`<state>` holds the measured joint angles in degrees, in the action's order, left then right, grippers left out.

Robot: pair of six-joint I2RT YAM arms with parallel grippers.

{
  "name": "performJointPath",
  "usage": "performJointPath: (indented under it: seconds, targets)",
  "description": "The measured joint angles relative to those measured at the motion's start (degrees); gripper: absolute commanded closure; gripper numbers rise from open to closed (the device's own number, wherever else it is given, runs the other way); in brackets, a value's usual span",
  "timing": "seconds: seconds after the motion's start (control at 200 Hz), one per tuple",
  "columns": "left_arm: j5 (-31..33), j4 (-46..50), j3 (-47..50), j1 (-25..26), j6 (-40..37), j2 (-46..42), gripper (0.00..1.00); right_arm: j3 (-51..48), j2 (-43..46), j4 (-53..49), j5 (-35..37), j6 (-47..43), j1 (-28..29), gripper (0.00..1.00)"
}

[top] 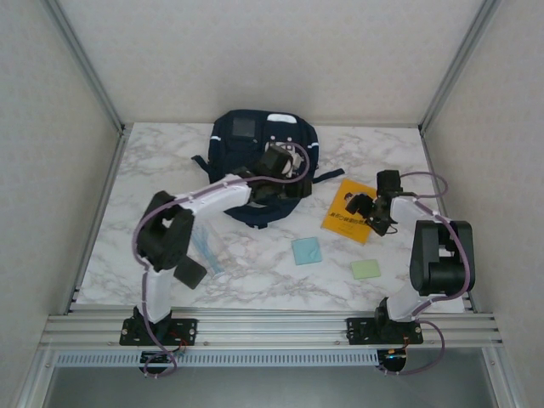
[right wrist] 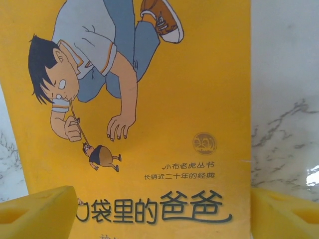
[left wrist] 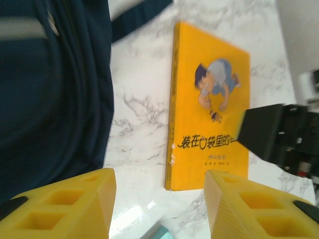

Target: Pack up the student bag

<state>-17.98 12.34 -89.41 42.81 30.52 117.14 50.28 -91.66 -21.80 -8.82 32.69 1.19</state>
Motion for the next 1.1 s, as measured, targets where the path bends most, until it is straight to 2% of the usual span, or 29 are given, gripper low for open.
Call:
performJointPath:
  seconds: [0.19,0.335,0.445,0.686,0.906,0.966,1.026,1.101]
  targets:
    - [-2.60,-0.90,-2.43,1.79,3.48,7.96,0.57,-1.62,0.07,2.43,-1.97,-0.13,0.02,0.26]
    - [-3.85,-0.85,-4.98,2.43,4.68,11.21,0.58,-3.06,0.09,4.52,-3.02,-0.11,-0.22,0.45]
    - [-4.28,-0.46,-7.72,3.43,4.66,13.64,0.61,-4.87,1.25,6.62,-5.01,0.59,-1.09,0.50]
    - [-3.82,1.90,-10.16,4.11,4.59,15.98,0.67,-5.53,7.15,9.53,-9.40,1.86,-1.44,0.60]
    - [-3.87,2.78,-10.84,4.13,4.33,16.50,0.68,-5.18,6.12,12.61,-12.76,2.82,-1.42,0.71]
    - [-3.87,3.10,-11.02,4.13,4.20,16.52,0.68,-5.18,5.62,13.07,-13.16,3.06,-1.42,0.81]
    - [-3.87,3.21,-11.02,4.13,4.22,16.52,0.67,-5.18,5.57,13.22,-13.38,3.41,-1.42,1.00]
    - [-3.91,3.37,-11.10,4.13,4.22,16.52,0.66,-5.18,5.75,13.16,-13.49,3.39,-1.42,1.00]
